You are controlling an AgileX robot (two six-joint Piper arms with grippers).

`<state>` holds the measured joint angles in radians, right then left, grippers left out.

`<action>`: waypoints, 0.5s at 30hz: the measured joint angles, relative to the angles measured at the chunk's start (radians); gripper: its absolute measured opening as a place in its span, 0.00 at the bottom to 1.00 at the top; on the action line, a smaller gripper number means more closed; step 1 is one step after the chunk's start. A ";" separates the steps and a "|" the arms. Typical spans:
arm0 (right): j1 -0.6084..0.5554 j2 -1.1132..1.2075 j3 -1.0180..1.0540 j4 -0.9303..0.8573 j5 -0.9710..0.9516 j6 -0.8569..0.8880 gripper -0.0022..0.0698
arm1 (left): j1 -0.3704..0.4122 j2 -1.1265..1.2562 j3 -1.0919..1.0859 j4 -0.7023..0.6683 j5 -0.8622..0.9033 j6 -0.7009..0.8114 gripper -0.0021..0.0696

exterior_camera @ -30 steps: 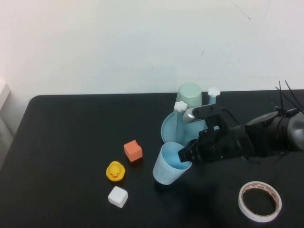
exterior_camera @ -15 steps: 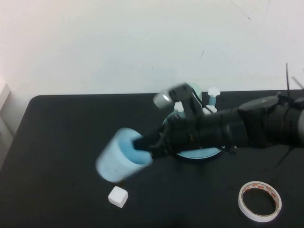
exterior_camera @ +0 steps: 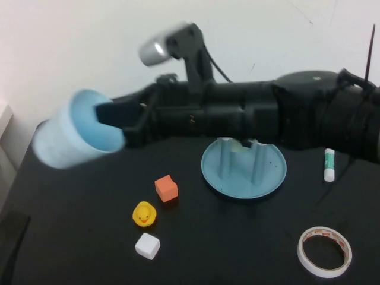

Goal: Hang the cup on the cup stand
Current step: Adjust the cup with two arms

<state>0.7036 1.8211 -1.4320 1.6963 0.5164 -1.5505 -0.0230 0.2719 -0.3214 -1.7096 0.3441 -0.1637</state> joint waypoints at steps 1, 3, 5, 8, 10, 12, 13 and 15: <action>0.012 0.000 -0.016 0.001 0.000 0.019 0.07 | 0.000 0.000 0.000 0.000 0.010 -0.002 0.79; 0.036 0.000 -0.043 0.001 -0.002 0.060 0.07 | 0.000 0.000 0.000 0.000 0.011 -0.002 0.79; 0.063 0.000 -0.067 0.001 -0.002 0.103 0.07 | 0.000 0.000 0.000 0.000 0.001 -0.002 0.79; 0.105 0.000 -0.083 0.002 -0.002 0.144 0.07 | 0.000 0.000 0.000 0.000 -0.020 -0.002 0.79; 0.132 0.000 -0.085 0.002 -0.002 0.171 0.07 | 0.000 0.000 0.000 0.000 -0.047 -0.001 0.79; 0.158 0.000 -0.085 0.002 -0.002 0.200 0.07 | 0.000 0.000 0.000 0.000 -0.079 0.001 0.79; 0.169 0.000 -0.085 0.002 -0.002 0.213 0.07 | 0.000 0.000 0.000 0.000 -0.099 0.003 0.79; 0.181 0.000 -0.085 0.002 -0.012 0.234 0.07 | 0.000 0.000 0.000 -0.002 -0.138 0.003 0.79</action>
<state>0.8846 1.8211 -1.5170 1.6985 0.5046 -1.3164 -0.0230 0.2719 -0.3214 -1.7115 0.2058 -0.1609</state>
